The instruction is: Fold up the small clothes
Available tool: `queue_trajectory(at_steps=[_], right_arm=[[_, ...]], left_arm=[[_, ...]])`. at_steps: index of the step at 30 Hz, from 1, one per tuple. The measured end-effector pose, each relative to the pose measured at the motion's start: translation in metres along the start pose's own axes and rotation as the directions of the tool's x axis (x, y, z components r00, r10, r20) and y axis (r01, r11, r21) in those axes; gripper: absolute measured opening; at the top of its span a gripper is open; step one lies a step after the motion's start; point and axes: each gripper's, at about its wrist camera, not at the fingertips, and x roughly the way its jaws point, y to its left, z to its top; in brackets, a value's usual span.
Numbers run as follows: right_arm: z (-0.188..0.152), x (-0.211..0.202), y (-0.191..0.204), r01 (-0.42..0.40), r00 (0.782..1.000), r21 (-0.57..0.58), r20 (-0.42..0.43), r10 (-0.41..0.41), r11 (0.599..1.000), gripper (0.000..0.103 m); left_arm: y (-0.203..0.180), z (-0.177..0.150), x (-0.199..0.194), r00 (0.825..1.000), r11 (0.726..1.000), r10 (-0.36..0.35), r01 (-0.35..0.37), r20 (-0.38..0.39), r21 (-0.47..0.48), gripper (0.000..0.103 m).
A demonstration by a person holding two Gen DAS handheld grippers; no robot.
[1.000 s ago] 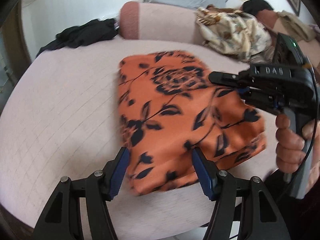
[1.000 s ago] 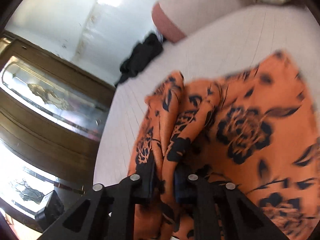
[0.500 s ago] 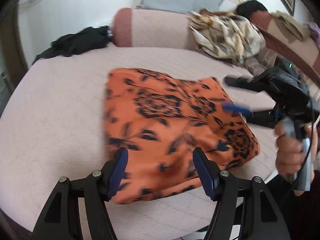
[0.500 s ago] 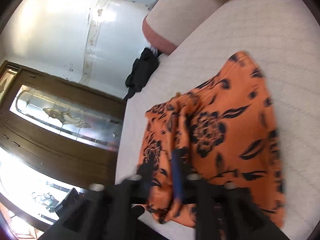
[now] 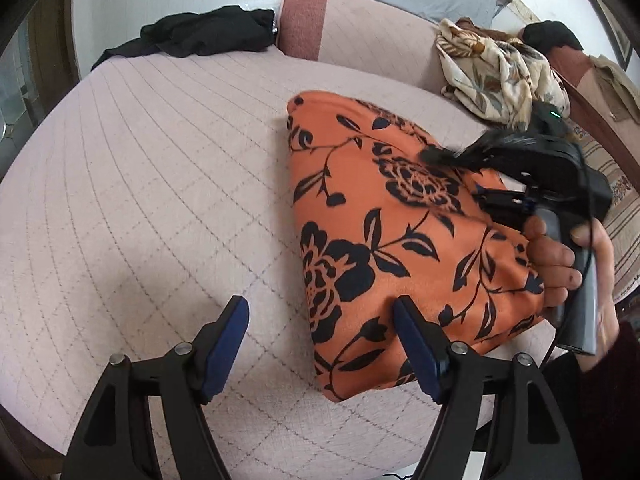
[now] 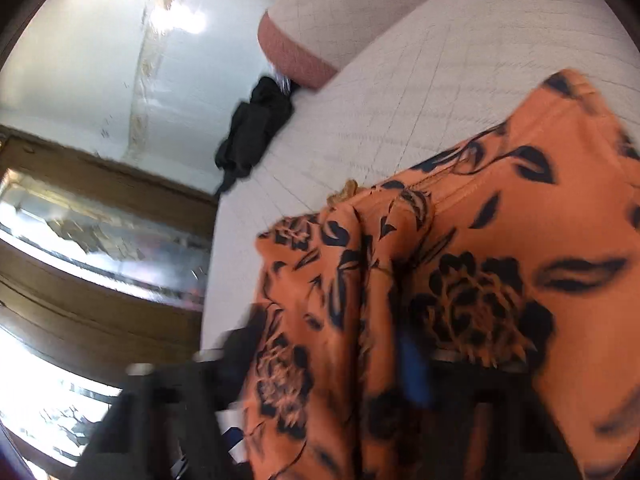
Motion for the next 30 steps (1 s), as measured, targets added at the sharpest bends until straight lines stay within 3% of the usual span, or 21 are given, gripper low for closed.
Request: queue_trajectory(at_steps=[1, 3, 5, 8, 12, 15, 17, 19, 20, 22, 25, 30], right_arm=[[0.0, 0.008, 0.001, 0.018, 0.999, -0.011, -0.034, -0.018, 1.0, 0.025], [-0.006, 0.018, 0.012, 0.092, 0.994, -0.075, -0.055, -0.096, 0.993, 0.015], [-0.009, 0.006, 0.031, 0.133, 0.991, -0.148, 0.011, -0.132, 0.98, 0.012], [-0.01, -0.035, 0.056, 0.091, 0.989, -0.212, 0.131, -0.064, 0.973, 0.011], [-0.012, -0.089, 0.067, 0.154, 0.959, -0.292, 0.274, -0.072, 0.944, 0.011], [0.001, -0.11, 0.039, 0.227, 0.936, -0.249, 0.324, -0.14, 0.942, 0.011], [0.012, -0.114, 0.007, 0.265, 0.922, -0.167, 0.331, -0.199, 0.95, 0.011], [0.024, -0.104, -0.022, 0.257, 0.94, -0.097, 0.255, -0.226, 0.961, 0.012], [0.03, -0.092, -0.044, 0.251, 0.954, -0.033, 0.178, -0.242, 0.967, 0.015], [0.032, -0.085, -0.071, 0.227, 0.965, 0.062, 0.124, -0.233, 0.972, 0.016], [0.03, -0.101, -0.08, 0.178, 0.97, 0.099, 0.152, -0.191, 0.979, 0.024], [0.007, -0.153, -0.071, 0.17, 0.948, 0.05, 0.265, -0.177, 0.984, 0.024]], left_arm=[[0.0, 0.0, 0.0, 1.0, 1.0, -0.001, 0.001, 0.001, 0.005, 0.075], [-0.003, 0.001, -0.002, 1.0, 1.0, -0.003, 0.003, 0.005, 0.019, 0.075], [-0.007, 0.005, -0.003, 1.0, 1.0, -0.006, 0.006, 0.008, 0.025, 0.075], [-0.02, 0.014, -0.011, 0.997, 0.997, -0.077, 0.077, 0.023, 0.025, 0.075], [-0.057, 0.032, -0.01, 0.991, 0.99, -0.134, 0.133, 0.019, 0.048, 0.079], [-0.099, 0.042, 0.004, 0.986, 0.981, -0.166, 0.168, -0.027, 0.097, 0.079], [-0.123, 0.038, 0.017, 0.992, 0.979, -0.121, 0.126, -0.038, 0.162, 0.084], [-0.141, 0.032, 0.028, 0.999, 0.971, -0.03, 0.035, -0.024, 0.238, 0.086], [-0.147, 0.029, 0.03, 1.0, 0.962, -0.004, 0.008, -0.014, 0.275, 0.087], [-0.149, 0.025, 0.027, 1.0, 0.952, 0.009, -0.007, -0.007, 0.307, 0.087], [-0.136, 0.023, 0.019, 1.0, 0.961, -0.012, 0.019, -0.028, 0.276, 0.087], [-0.112, 0.022, 0.007, 0.997, 0.987, -0.062, 0.068, -0.046, 0.144, 0.087]])
